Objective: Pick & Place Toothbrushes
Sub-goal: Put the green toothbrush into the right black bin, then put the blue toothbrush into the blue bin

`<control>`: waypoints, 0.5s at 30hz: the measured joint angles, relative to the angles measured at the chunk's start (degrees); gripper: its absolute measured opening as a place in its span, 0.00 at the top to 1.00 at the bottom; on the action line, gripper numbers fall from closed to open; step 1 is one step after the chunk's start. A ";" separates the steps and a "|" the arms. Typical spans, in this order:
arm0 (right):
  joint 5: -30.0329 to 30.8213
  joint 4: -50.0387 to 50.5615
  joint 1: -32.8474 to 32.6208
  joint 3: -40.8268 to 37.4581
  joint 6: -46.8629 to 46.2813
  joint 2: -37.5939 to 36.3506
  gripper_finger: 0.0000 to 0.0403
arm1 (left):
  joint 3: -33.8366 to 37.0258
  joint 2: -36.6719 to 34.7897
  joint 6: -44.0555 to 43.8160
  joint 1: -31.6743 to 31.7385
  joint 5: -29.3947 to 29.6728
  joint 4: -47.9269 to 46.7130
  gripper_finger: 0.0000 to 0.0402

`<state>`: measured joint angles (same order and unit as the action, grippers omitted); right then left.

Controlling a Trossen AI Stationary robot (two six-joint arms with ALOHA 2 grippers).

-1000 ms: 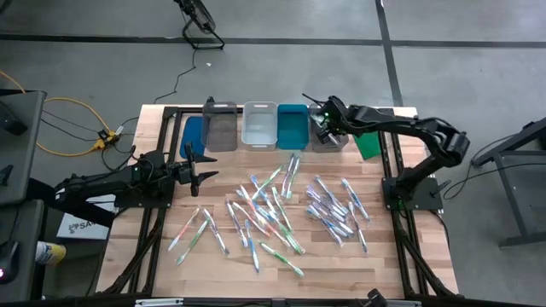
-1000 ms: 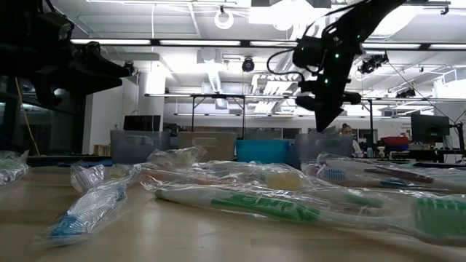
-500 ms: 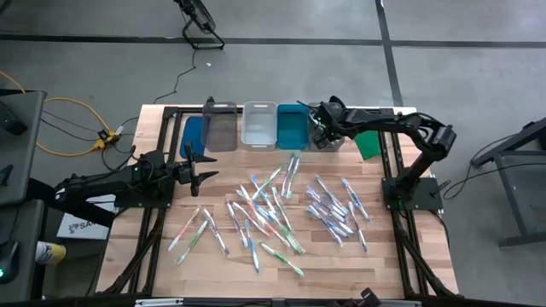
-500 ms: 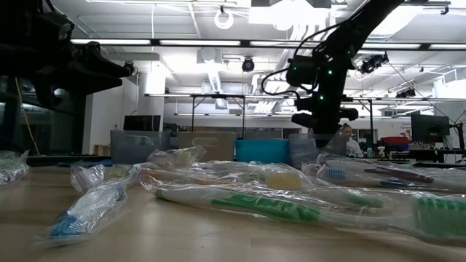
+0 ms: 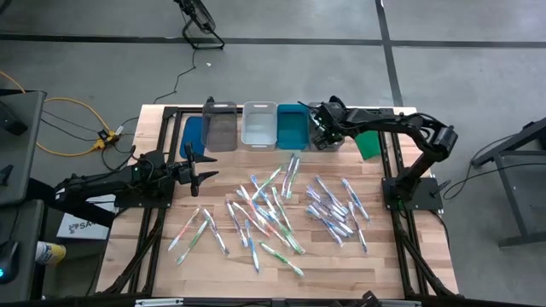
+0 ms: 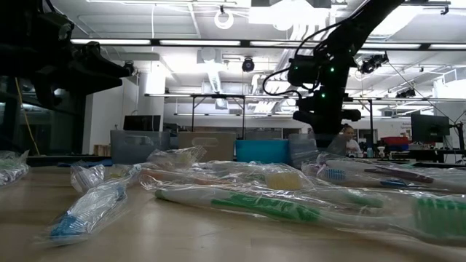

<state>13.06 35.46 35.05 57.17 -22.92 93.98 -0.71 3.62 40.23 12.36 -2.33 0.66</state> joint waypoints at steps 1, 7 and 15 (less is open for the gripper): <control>0.08 0.37 0.00 0.00 0.00 -0.38 0.84 | 0.00 -0.02 0.00 0.00 0.00 0.00 0.52; -0.20 1.77 0.00 0.00 -0.92 -3.80 0.65 | 0.00 0.00 0.00 -0.01 0.00 0.00 0.52; -4.31 8.25 -0.21 0.00 -5.33 -13.24 0.54 | 0.00 -0.01 0.00 -0.01 0.00 -0.01 0.52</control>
<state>8.75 43.71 34.83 57.17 -28.24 80.75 -0.71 3.60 40.23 12.35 -2.33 0.65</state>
